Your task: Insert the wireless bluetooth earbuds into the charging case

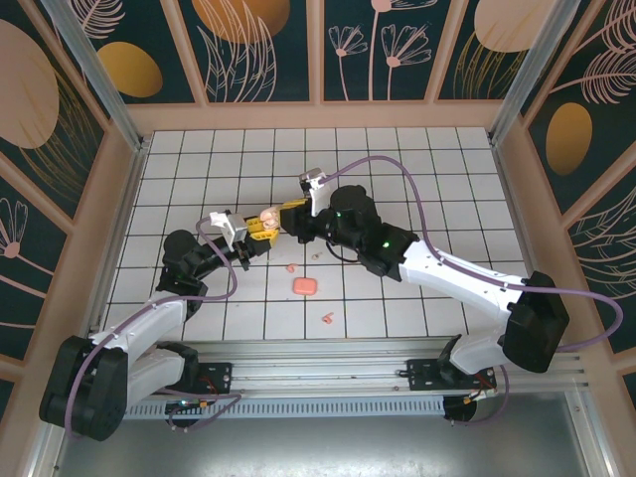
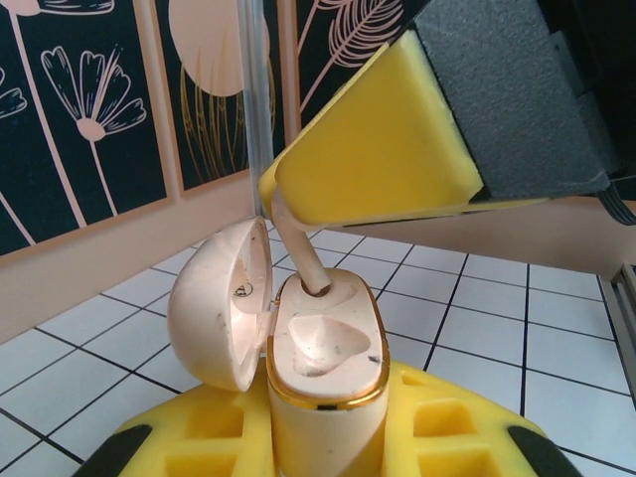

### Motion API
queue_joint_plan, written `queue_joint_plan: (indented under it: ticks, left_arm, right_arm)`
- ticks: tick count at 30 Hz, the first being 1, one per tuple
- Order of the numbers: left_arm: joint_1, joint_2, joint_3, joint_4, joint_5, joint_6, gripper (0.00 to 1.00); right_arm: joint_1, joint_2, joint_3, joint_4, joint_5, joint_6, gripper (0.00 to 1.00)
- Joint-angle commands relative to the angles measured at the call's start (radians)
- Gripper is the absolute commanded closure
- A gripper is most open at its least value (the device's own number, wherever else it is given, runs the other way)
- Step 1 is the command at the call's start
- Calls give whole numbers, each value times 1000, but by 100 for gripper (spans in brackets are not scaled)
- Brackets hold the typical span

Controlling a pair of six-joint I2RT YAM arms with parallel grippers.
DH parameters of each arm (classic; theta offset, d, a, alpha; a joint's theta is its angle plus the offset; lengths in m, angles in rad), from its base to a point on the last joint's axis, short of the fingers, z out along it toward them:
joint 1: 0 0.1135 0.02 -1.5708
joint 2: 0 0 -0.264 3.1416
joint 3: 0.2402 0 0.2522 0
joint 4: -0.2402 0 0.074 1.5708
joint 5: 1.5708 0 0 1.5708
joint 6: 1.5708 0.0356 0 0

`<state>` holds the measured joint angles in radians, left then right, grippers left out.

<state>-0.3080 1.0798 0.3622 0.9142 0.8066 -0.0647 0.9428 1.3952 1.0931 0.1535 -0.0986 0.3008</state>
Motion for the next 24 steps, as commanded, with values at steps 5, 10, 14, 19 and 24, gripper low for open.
queue_joint_plan:
  ticks: [5, 10, 14, 19, 24]
  left_arm:
    - [-6, -11, -2, 64, 1, -26, 87]
    - [-5, -18, -3, 64, -3, -26, 87]
    - [-5, -20, -5, 61, -7, -23, 87]
    - [-5, -20, -5, 61, -13, -22, 87]
    - [-5, -20, -5, 61, -13, -22, 87]
  right_arm:
    - [22, 10, -2, -28, 32, -27, 79]
    - [37, 9, 8, -76, 109, -59, 79]
    - [48, 3, 2, -77, 109, -68, 79]
    - [69, 2, -1, -94, 97, -84, 79]
    - [82, -5, -2, -124, 83, -92, 78]
